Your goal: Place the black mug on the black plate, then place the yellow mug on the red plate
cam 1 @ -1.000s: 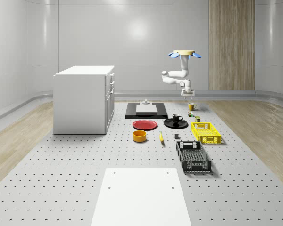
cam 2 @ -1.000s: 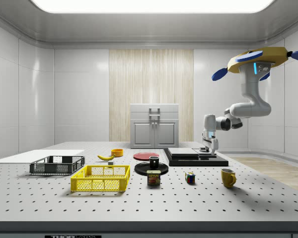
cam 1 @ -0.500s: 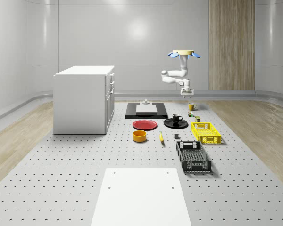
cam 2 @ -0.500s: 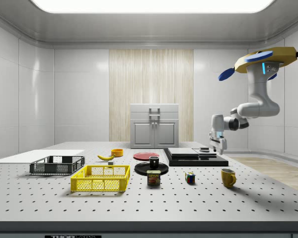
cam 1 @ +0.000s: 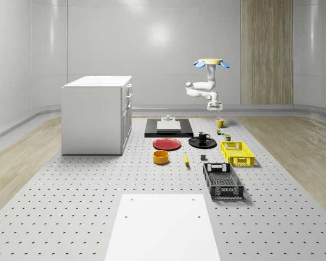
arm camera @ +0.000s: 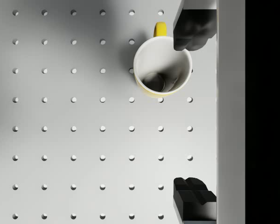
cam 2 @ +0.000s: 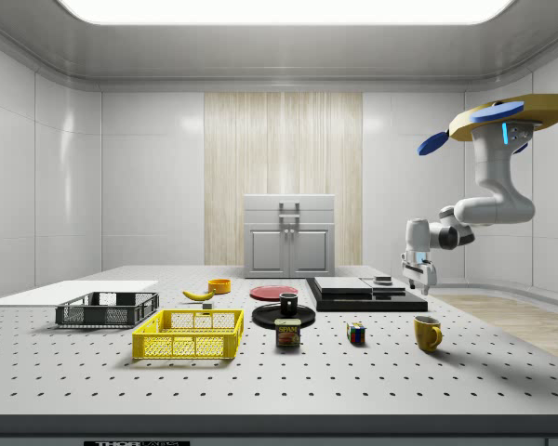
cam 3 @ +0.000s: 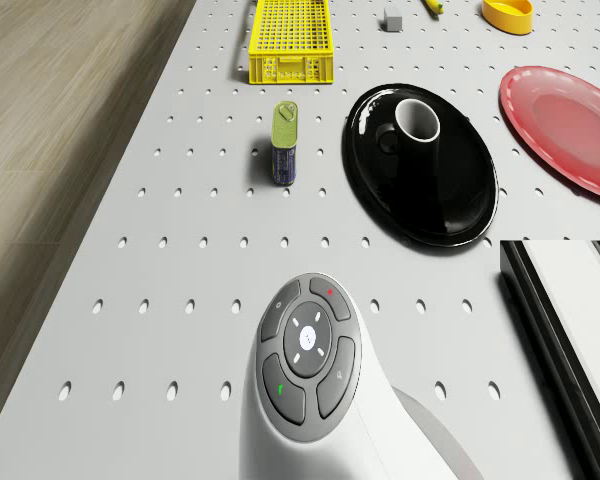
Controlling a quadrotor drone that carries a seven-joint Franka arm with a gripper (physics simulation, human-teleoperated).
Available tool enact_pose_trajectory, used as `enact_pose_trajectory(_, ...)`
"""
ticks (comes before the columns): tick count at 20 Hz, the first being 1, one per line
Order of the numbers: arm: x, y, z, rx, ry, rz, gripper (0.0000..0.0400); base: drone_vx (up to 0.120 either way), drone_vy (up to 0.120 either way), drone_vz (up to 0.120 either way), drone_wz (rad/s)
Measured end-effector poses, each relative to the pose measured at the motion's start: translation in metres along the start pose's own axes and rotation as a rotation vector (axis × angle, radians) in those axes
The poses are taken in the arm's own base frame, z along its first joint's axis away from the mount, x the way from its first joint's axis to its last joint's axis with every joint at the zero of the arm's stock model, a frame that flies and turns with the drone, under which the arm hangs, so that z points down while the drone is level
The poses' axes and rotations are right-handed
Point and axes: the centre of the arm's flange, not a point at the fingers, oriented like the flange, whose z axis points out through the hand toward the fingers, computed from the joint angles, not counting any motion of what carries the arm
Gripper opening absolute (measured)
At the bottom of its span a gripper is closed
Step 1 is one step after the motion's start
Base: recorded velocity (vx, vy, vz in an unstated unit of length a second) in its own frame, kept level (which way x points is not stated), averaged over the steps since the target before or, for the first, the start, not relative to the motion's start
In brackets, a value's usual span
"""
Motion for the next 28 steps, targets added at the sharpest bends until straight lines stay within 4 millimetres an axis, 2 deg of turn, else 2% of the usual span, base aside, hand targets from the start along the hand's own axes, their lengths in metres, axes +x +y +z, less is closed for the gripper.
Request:
enact_pose_trajectory(6,0.0000,0.0000,0.0000,0.000,0.000,0.000,0.0400,0.000,0.087,-0.120,0.000)
enact_pose_trajectory(17,0.0000,0.0000,0.0000,0.000,0.000,0.000,0.0400,0.000,0.000,-0.084,0.000)
enact_pose_trajectory(28,0.0000,0.0000,0.0000,0.000,0.000,0.000,0.0400,0.000,0.000,-0.004,0.000)
